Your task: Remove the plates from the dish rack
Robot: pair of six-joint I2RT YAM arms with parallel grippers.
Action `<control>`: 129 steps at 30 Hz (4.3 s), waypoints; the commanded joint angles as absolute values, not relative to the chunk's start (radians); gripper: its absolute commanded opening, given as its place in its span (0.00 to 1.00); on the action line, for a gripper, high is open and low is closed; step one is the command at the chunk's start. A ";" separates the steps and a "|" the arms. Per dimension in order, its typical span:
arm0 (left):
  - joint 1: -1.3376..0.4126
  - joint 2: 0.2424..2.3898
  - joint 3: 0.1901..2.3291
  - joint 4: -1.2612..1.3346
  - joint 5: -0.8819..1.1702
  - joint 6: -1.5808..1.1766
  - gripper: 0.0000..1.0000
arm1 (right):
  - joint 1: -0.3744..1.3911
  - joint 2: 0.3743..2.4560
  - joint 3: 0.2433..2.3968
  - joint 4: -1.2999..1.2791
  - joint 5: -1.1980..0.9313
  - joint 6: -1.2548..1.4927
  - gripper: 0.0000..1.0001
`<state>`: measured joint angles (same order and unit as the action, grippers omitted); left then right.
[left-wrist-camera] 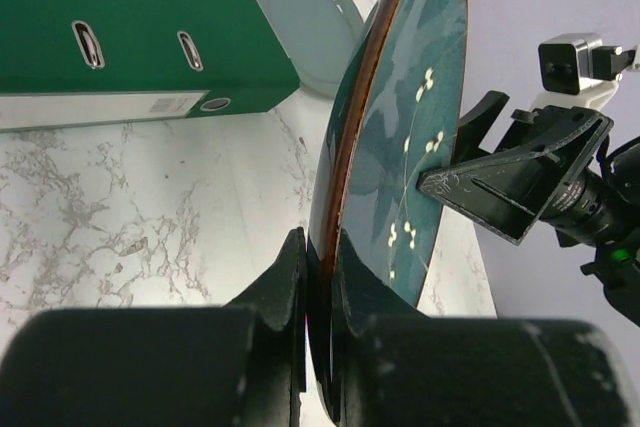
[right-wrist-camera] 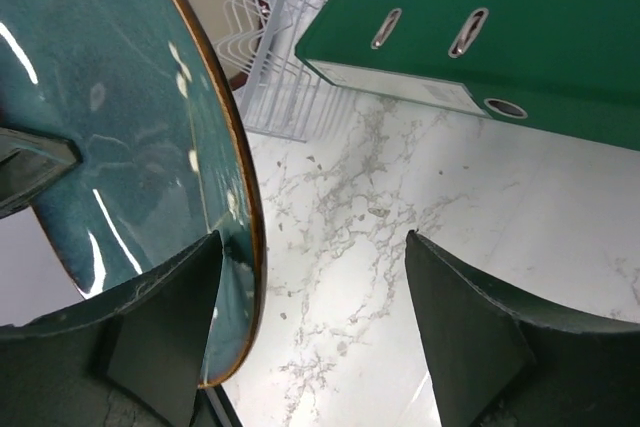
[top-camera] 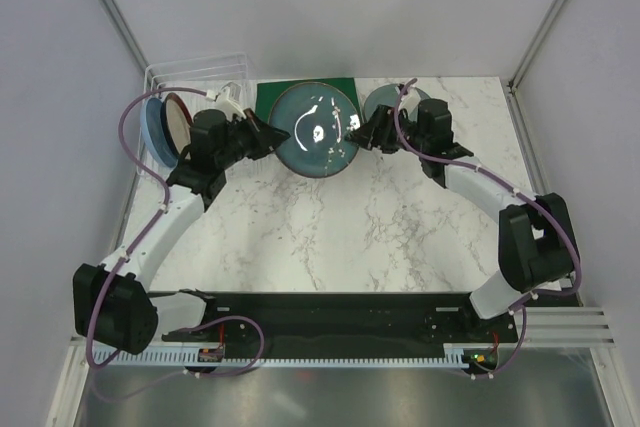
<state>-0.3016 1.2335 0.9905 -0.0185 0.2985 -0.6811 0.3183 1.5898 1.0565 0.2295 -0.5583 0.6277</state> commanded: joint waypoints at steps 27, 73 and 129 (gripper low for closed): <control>-0.324 1.200 1.042 0.005 0.117 -0.545 0.84 | 0.221 1.476 1.138 0.164 -0.338 0.560 0.00; -0.288 1.161 1.088 -0.097 -0.354 -0.192 0.96 | -0.092 2.319 1.845 -0.081 -0.440 0.578 0.52; 0.064 1.649 1.304 -0.124 -0.586 -0.052 0.99 | -0.008 1.638 1.269 -0.235 -0.158 0.296 0.68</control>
